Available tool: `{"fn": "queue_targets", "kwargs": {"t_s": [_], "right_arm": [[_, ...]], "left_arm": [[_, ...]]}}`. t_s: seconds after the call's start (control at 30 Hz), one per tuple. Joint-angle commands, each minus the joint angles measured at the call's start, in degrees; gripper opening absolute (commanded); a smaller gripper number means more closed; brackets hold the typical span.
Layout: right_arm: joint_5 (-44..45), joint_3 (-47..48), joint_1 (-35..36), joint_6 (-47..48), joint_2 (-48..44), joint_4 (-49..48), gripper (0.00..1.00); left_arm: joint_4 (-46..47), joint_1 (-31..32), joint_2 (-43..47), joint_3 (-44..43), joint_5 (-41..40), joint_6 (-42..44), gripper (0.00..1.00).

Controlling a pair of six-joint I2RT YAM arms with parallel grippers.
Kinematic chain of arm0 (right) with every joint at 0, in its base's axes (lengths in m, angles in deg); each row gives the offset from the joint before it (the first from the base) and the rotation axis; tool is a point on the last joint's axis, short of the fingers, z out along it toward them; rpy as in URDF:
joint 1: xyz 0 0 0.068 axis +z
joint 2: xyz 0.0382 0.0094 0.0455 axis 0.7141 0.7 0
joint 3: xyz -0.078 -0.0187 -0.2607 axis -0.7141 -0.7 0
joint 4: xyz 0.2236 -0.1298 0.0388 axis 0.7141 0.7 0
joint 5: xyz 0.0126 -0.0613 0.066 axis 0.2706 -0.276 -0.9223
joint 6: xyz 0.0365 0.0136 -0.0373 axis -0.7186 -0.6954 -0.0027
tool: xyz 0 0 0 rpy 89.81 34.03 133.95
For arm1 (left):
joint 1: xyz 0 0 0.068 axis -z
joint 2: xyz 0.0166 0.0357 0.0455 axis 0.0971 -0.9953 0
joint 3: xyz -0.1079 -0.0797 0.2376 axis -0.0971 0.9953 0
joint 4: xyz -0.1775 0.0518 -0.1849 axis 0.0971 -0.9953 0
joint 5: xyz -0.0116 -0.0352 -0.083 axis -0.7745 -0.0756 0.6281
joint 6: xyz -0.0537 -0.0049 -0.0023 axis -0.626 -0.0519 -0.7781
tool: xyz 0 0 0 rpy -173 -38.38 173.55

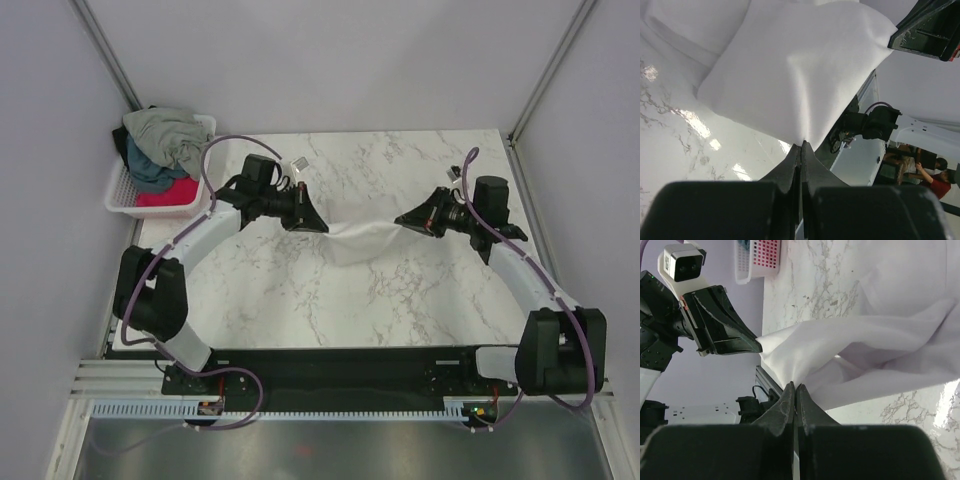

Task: Fold and stack the t-shirts
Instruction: Fold the tshirt

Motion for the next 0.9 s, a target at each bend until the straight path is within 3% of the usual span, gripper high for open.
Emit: {"fn": "queue_targets", "kwargs": {"t_s": [0.0,0.33,0.53,0.8,0.83,0.87], "right_arm": [[0.77,-0.9,0.06,3.53,-5.08,3.74,0.0],[2.62,-1.78,-0.47,3.71,3.17,-3.19,0.0],[3.59,6.03,-0.55,5.64,12.84,-6.01,0.0],[4.21,23.16,-0.47,5.12,30.93,-9.17,0.01],[4.82,24.83,-0.55,5.64,34.43,-9.09,0.22],[5.17,28.33,-0.47,6.34,35.95,-8.57,0.32]], "left_arm": [[0.98,-0.02,5.43,1.5,2.21,-1.64,0.02],[0.98,-0.9,-4.3,-3.41,2.21,-1.64,0.02],[3.0,-2.13,-14.67,-12.28,1.07,-3.04,0.02],[3.09,-3.01,-28.38,-29.69,-2.89,-0.59,0.02],[2.48,-3.01,-29.53,-31.35,-3.67,0.72,0.04],[1.78,-3.01,-30.15,-31.89,-5.07,1.69,0.17]]}}
